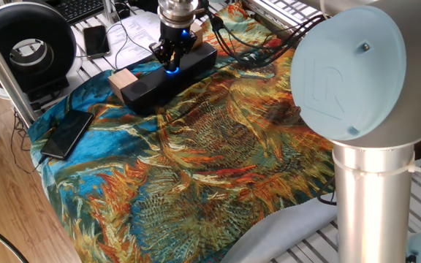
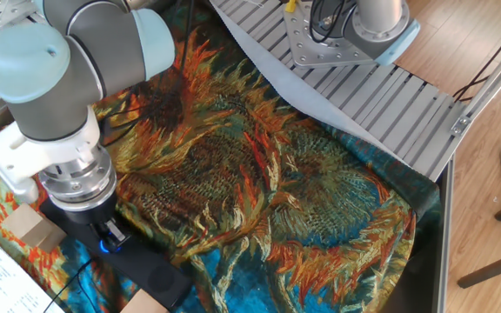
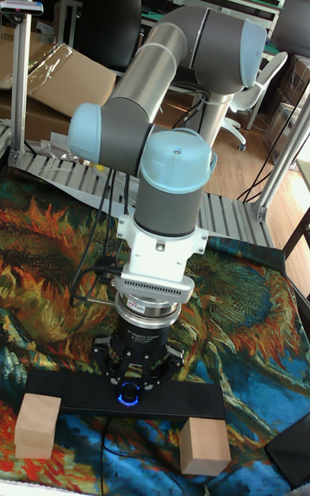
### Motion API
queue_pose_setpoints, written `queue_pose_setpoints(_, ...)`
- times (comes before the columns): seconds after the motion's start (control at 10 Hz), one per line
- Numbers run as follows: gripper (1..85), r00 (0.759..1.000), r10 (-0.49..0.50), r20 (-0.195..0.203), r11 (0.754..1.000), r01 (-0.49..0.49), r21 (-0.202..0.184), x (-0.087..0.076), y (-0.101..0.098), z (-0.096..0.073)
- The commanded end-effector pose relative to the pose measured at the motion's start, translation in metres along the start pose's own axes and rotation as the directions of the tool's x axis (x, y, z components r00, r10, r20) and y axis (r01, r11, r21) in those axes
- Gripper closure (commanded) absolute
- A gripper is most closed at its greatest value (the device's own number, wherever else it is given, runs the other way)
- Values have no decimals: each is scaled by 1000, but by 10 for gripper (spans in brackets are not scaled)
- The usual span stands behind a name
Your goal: Turn the knob to increase the volume of the speaker
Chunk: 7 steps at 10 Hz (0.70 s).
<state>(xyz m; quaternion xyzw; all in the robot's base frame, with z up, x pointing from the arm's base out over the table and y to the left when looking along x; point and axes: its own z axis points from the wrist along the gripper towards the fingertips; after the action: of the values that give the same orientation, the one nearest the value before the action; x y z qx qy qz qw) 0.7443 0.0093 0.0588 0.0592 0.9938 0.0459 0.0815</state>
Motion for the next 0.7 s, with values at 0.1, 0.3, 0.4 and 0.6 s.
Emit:
queue_pose_setpoints(0.1,643,994,105,41,994,-104,-24,-9,1,-5)
queue_pose_setpoints(0.3,643,985,137,101,990,-138,8,-22,-6,-4)
queue_pose_setpoints(0.4,643,982,139,128,989,-143,20,-29,-10,-2)
queue_pose_setpoints(0.6,637,982,138,131,990,-142,24,-28,-11,1)
